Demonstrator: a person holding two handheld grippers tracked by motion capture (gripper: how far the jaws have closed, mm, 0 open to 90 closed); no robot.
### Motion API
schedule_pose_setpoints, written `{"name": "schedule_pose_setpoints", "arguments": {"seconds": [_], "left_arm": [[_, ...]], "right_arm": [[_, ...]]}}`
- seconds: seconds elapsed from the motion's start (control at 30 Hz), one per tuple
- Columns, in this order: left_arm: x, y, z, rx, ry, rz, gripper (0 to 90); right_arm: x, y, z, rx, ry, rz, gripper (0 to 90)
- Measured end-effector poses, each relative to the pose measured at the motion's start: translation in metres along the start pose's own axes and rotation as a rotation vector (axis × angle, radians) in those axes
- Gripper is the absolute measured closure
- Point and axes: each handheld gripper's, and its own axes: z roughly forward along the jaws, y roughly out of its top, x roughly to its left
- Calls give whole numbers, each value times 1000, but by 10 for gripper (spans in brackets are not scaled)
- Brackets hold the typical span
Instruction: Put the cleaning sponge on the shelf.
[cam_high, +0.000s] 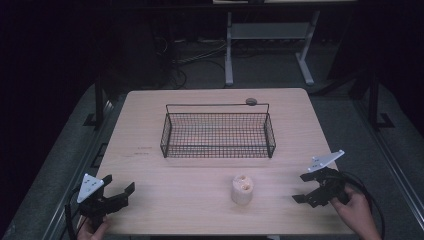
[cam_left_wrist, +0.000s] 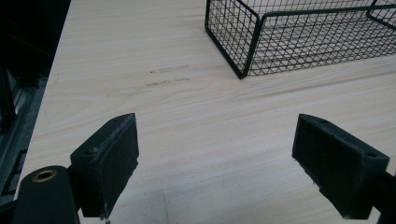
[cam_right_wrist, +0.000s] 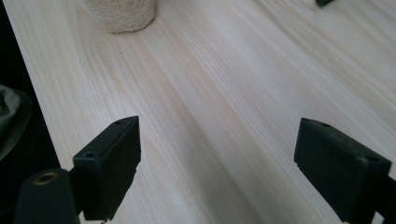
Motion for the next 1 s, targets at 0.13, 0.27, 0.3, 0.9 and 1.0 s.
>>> {"name": "schedule_pose_setpoints", "arguments": {"seconds": [0.13, 0.27, 0.3, 0.9, 1.0], "left_arm": [[0, 0, 0, 0, 6, -5, 138], [-2, -1, 1, 9, -9, -1, 138], [-2, -1, 1, 11, -7, 9, 138], [-1, -2, -1, 3, -4, 2, 138], [-1, -2, 0, 4, -2, 2, 138]], "right_arm": [[0, 5, -1, 2, 6, -18, 142], [1, 12, -1, 14, 9, -21, 142], [1, 14, -1, 14, 8, -22, 142], [25, 45, 15, 70, 26, -116, 142], [27, 47, 15, 81, 21, -126, 143]]}}
